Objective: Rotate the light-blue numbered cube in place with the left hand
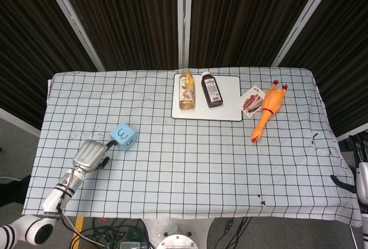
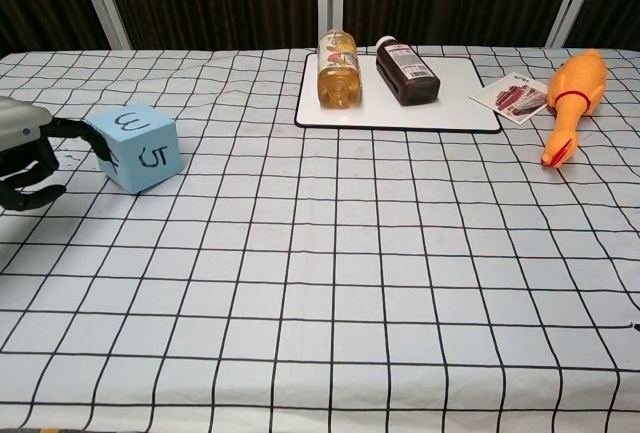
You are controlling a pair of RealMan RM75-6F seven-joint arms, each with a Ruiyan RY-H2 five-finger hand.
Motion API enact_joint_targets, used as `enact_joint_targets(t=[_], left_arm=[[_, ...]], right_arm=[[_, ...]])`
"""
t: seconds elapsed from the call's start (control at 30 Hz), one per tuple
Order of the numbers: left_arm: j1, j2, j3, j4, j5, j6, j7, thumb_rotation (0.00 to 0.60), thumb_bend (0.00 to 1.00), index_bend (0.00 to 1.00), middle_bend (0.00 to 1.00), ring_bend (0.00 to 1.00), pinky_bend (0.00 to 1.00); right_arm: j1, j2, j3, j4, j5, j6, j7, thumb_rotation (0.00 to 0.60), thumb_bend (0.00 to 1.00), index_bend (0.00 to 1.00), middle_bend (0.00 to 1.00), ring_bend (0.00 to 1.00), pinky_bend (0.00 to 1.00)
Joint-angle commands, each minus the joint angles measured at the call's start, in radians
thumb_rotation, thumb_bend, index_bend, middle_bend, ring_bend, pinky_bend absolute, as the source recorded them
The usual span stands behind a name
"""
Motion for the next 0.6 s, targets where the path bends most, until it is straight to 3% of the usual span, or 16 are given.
enact_joint_targets(t=[0.03,0.6], left_arm=[[-0.016,0.012,-0.008,0.009,-0.009,-0.015,-0.004,0.6,0.42,0.25,0.83,0.82,0.78],[-0.13,0.054,-0.035,0.05,-0.139,-0.159,0.069,0.6,0.43,0.24,0.83,0.82,0.78]], right_arm=[[0.001,-0.001,0.0,-0.001,0.002,-0.002,-0.002,0.6,0.0,0.0,0.0,0.0,0.0],[0.004,-0.009,0.003,0.005,0.022,-0.016,-0.01,0.6,0.0,0.0,0.0,0.0,0.0]])
